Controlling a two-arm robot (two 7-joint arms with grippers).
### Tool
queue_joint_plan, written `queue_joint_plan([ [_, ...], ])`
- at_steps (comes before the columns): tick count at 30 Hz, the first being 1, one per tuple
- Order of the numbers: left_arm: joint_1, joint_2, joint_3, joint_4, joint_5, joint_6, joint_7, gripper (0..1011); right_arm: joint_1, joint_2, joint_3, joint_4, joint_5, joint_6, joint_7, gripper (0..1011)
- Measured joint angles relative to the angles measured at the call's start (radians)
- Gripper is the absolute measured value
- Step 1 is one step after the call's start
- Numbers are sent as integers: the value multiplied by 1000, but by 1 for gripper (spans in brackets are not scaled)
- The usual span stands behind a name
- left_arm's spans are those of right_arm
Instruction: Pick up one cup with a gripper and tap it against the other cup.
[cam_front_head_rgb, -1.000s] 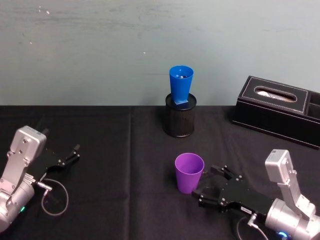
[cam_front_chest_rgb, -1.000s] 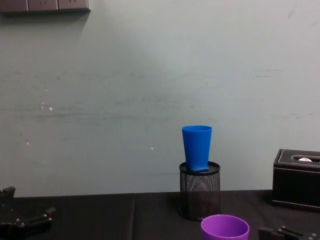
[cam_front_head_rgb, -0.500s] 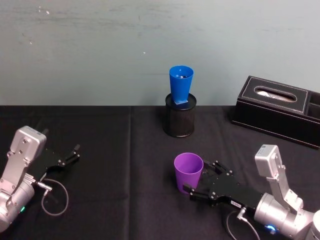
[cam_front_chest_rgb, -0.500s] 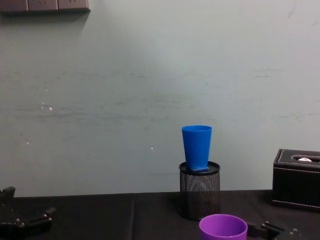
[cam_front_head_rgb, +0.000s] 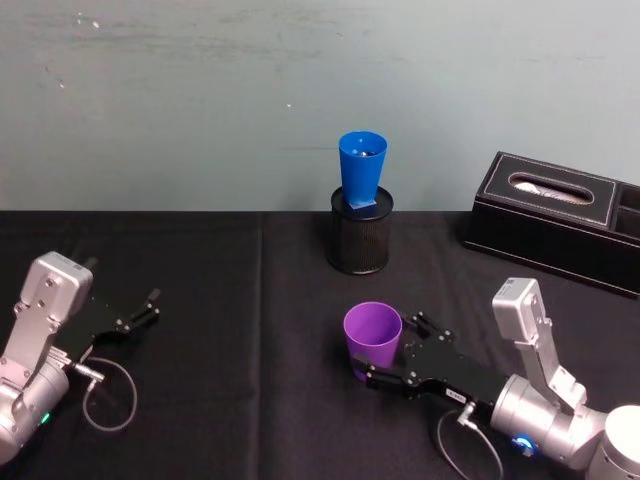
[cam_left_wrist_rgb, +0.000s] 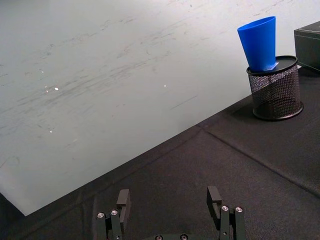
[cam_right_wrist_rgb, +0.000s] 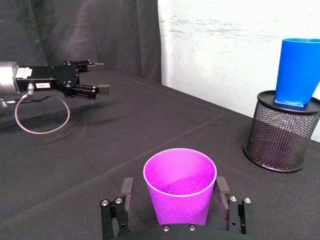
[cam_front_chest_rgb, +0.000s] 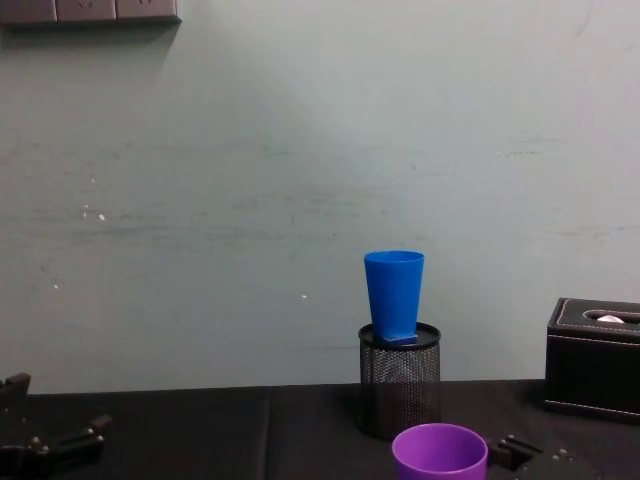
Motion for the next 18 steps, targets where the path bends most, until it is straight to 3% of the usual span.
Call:
queue_joint_plan([
  [18,0,0,0,0,0,0,0,1005,43,-43,-1,59,-30,-20,-9,1003],
])
